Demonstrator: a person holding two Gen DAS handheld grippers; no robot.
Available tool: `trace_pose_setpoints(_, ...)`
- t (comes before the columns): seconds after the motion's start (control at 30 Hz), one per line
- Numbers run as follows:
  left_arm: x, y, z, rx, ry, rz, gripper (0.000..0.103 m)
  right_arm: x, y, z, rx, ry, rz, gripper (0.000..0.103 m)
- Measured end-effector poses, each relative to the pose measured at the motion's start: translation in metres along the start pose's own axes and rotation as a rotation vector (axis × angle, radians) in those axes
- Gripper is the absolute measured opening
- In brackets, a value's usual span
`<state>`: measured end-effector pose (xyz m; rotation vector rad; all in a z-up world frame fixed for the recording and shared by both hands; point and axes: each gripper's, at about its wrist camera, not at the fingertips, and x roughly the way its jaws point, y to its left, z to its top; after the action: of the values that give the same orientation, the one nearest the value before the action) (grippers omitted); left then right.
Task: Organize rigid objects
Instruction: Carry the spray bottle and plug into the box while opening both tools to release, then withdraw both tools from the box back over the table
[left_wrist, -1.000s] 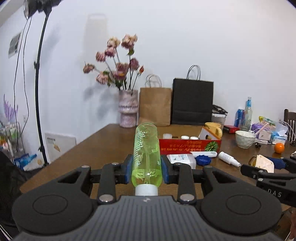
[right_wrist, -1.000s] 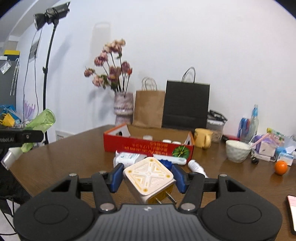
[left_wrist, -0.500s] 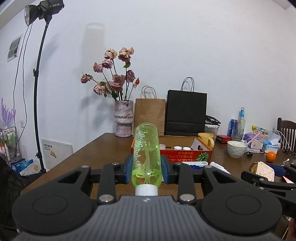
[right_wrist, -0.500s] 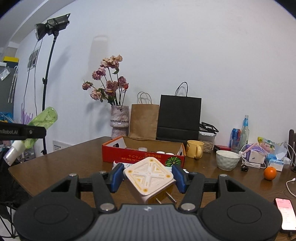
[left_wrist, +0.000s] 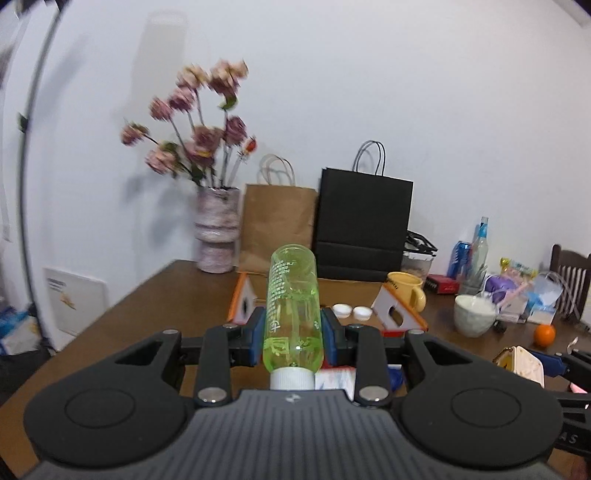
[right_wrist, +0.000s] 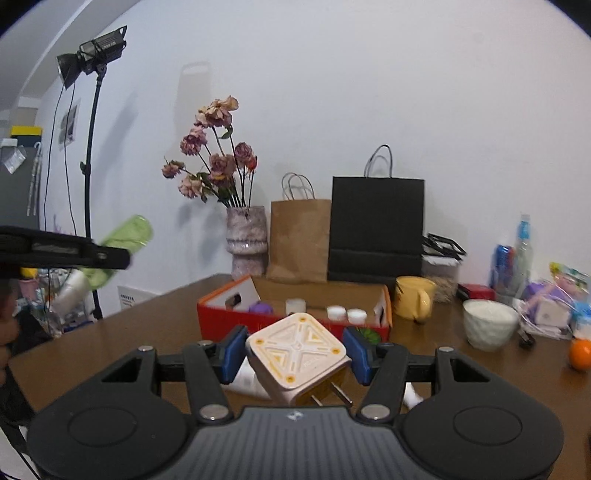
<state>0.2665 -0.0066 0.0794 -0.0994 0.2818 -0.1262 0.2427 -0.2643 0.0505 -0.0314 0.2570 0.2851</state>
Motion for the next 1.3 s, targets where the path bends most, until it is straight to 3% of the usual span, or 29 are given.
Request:
trace_pose_setpoints(0.2, 0.118, 0.020, 0.050, -0.059, 0.137, -0.037, 0.031, 0.086, -0.046, 0.056, 0.027, 0.004, 0.067, 0.056)
trace_pose_setpoints(0.37, 0.228, 0.032, 0.069, -0.074, 0.282, -0.030, 0.031, 0.190, -0.078, 0.083, 0.043, 0.132, 0.070, 0.056)
trace_pose_setpoints(0.5, 0.313, 0.038, 0.055, -0.089, 0.436, 0.023, 0.031, 0.281, -0.102, 0.076, 0.089, 0.304, 0.080, 0.056)
trace_pose_setpoints(0.63, 0.369, 0.039, 0.033, -0.108, 0.531, 0.077, 0.031, 0.348, -0.112, 0.050, 0.085, 0.441, 0.054, 0.056)
trace_pose_setpoints(0.7, 0.391, 0.035, 0.022, -0.078, 0.577, 0.057, 0.032, 0.373, -0.113, 0.040, 0.058, 0.504, 0.024, 0.056)
trace_pose_setpoints(0.77, 0.405, 0.033, 0.014, -0.084, 0.624, 0.027, 0.032, 0.389, -0.111, 0.031, 0.030, 0.542, -0.002, 0.056)
trace_pose_setpoints(0.87, 0.412, 0.033, 0.010, -0.072, 0.618, 0.027, 0.034, 0.395, -0.107, 0.029, 0.002, 0.559, -0.031, 0.056)
trace_pose_setpoints(0.97, 0.406, 0.031, 0.015, -0.055, 0.584, 0.029, 0.043, 0.393, -0.105, 0.033, -0.013, 0.545, -0.038, 0.070)
trace_pose_setpoints(1.03, 0.400, 0.028, 0.020, -0.049, 0.576, 0.040, 0.043, 0.388, -0.107, 0.038, 0.006, 0.525, -0.034, 0.070)
trace_pose_setpoints(1.13, 0.384, 0.029, 0.030, -0.052, 0.562, 0.034, 0.043, 0.376, -0.112, 0.049, 0.051, 0.500, -0.030, 0.070)
trace_pose_setpoints(1.3, 0.328, 0.022, 0.056, -0.023, 0.482, -0.010, 0.057, 0.329, -0.108, 0.077, 0.033, 0.418, -0.042, 0.070)
